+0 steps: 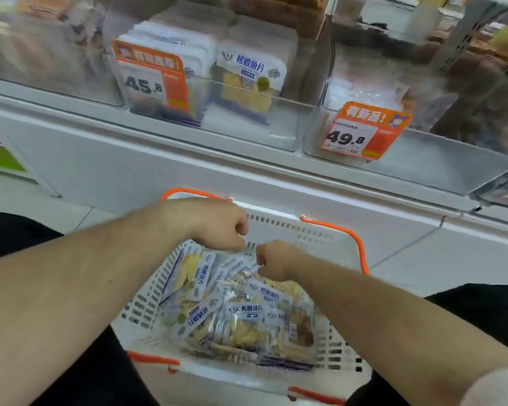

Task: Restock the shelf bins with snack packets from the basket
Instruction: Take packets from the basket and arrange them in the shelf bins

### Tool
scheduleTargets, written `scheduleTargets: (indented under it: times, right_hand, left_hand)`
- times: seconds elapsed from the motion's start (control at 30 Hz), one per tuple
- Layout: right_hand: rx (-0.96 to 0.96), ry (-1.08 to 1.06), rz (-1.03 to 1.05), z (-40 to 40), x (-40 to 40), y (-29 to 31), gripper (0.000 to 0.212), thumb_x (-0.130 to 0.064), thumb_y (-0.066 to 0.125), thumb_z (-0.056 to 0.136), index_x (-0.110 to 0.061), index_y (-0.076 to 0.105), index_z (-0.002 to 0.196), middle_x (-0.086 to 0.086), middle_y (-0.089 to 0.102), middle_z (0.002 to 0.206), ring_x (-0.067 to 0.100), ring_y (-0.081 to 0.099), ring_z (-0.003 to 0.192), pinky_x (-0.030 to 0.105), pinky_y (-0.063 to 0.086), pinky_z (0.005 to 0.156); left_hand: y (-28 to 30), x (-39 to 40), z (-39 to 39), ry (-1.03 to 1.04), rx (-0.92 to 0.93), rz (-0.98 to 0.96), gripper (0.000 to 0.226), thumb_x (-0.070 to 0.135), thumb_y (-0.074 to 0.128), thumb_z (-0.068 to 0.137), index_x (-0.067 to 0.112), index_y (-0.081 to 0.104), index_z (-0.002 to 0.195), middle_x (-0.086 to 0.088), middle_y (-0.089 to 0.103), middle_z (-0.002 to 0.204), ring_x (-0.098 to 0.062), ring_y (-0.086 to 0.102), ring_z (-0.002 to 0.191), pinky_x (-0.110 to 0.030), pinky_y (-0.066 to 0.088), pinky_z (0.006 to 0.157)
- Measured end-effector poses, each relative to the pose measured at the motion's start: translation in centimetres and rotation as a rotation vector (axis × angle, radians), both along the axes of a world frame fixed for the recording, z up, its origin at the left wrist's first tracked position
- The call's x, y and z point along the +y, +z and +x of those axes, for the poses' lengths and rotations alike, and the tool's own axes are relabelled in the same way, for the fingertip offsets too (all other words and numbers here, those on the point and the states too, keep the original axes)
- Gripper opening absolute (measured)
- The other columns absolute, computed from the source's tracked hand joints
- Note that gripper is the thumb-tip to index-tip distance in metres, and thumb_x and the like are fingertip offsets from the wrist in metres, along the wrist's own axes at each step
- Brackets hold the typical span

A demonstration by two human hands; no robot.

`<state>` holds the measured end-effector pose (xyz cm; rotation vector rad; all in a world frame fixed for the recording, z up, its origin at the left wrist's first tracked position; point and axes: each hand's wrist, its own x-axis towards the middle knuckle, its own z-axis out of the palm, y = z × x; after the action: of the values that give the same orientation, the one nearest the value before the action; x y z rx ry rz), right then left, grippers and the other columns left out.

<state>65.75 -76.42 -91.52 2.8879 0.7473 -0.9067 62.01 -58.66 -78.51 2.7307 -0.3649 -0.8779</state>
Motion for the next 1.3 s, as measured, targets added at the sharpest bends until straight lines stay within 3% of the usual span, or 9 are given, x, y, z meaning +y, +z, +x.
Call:
scheduleTargets:
  times: [0.43, 0.63, 0.7, 0.8, 0.9, 1.0, 1.1, 1.2, 1.3]
  right_hand:
    - [0.297, -0.299, -0.107, -2.4, -5.5, -11.2, 0.046, -0.031, 0.061, 0.094, -0.017, 0.050, 0.136, 0.004, 0.061, 0.116, 0.020, 0.056, 0.096, 0.030, 0.049, 0.087]
    - [0.311, -0.465, -0.085, -2.6, -6.2, -11.8, 0.039, -0.037, 0.072, 0.086, -0.013, 0.055, 0.111, 0.001, 0.061, 0.099, 0.013, 0.061, 0.080, 0.026, 0.052, 0.067]
    - [0.287, -0.506, -0.084, -2.6, -6.3, -11.7, 0.033, -0.034, 0.075, 0.084, -0.014, 0.056, 0.102, 0.000, 0.060, 0.090, 0.010, 0.058, 0.073, 0.024, 0.047, 0.059]
    - [0.264, -0.546, -0.082, -2.8, -6.1, -11.3, 0.018, -0.018, 0.066, 0.087, -0.013, 0.054, 0.099, 0.000, 0.058, 0.087, 0.010, 0.055, 0.071, 0.022, 0.044, 0.054]
    - [0.220, -0.527, -0.081, -2.7, -6.0, -10.7, 0.013, -0.015, 0.059, 0.093, -0.013, 0.050, 0.103, 0.001, 0.057, 0.090, 0.011, 0.051, 0.071, 0.024, 0.044, 0.058]
    - [0.223, -0.486, -0.088, -1.9, -6.0, -9.1, 0.034, -0.011, 0.059, 0.092, -0.011, 0.050, 0.124, 0.008, 0.059, 0.114, 0.021, 0.059, 0.098, 0.030, 0.052, 0.080]
    - [0.255, -0.549, 0.073, 0.5, -6.3, -5.5, 0.052, -0.001, 0.051, 0.091, -0.013, 0.044, 0.141, 0.012, 0.051, 0.140, 0.028, 0.053, 0.122, 0.037, 0.049, 0.097]
    - [0.302, -0.643, 0.275, 3.6, -7.2, -1.2, 0.064, 0.008, 0.044, 0.085, -0.019, 0.043, 0.143, 0.016, 0.050, 0.135, 0.026, 0.059, 0.102, 0.034, 0.051, 0.076]
    - [0.319, -0.715, 0.479, 5.4, -7.2, 3.4, 0.066, 0.018, 0.045, 0.083, -0.019, 0.049, 0.137, 0.010, 0.056, 0.115, 0.023, 0.056, 0.089, 0.032, 0.047, 0.073]
  left_hand:
    - [-2.7, -1.4, 1.6, -0.101, 0.147, 0.086, 0.034, 0.042, 0.052, 0.094, 0.012, 0.059, 0.107, -0.008, 0.062, 0.107, -0.019, 0.049, 0.086, -0.039, 0.050, 0.090]
    - [-2.6, -1.6, 1.4, -0.089, 0.180, 0.102, 0.042, 0.042, 0.052, 0.096, 0.011, 0.061, 0.123, -0.007, 0.065, 0.122, -0.025, 0.063, 0.107, -0.039, 0.051, 0.095]
    - [-2.8, -1.6, 1.5, -0.104, 0.182, 0.113, 0.038, 0.044, 0.052, 0.095, 0.010, 0.060, 0.112, -0.004, 0.065, 0.111, -0.025, 0.063, 0.098, -0.035, 0.049, 0.089]
    - [-3.3, -1.4, 1.6, -0.101, 0.175, 0.117, 0.022, 0.044, 0.053, 0.095, 0.024, 0.050, 0.101, 0.001, 0.049, 0.097, -0.020, 0.046, 0.083, -0.033, 0.042, 0.077]
    - [-2.8, -1.5, 1.3, -0.081, 0.196, 0.097, 0.035, 0.043, 0.053, 0.096, 0.013, 0.060, 0.113, -0.001, 0.058, 0.103, -0.022, 0.056, 0.089, -0.032, 0.045, 0.083]
    - [-2.6, -1.3, 1.3, -0.075, 0.190, 0.093, 0.039, 0.042, 0.052, 0.097, 0.015, 0.059, 0.124, -0.001, 0.064, 0.121, -0.022, 0.062, 0.107, -0.038, 0.050, 0.098]
    - [-3.3, -0.6, 1.8, -0.057, 0.167, 0.072, 0.021, 0.044, 0.053, 0.095, 0.024, 0.051, 0.101, 0.002, 0.051, 0.100, -0.018, 0.049, 0.085, -0.035, 0.049, 0.086]
    - [-3.6, -0.2, 1.9, 0.009, 0.197, 0.027, 0.027, 0.044, 0.056, 0.093, 0.018, 0.055, 0.100, 0.001, 0.050, 0.096, -0.019, 0.045, 0.082, -0.031, 0.043, 0.077]
    - [-3.2, -0.3, 1.7, 0.057, 0.206, -0.026, 0.041, 0.046, 0.057, 0.093, 0.017, 0.061, 0.122, 0.004, 0.062, 0.102, -0.015, 0.055, 0.084, -0.029, 0.046, 0.079]
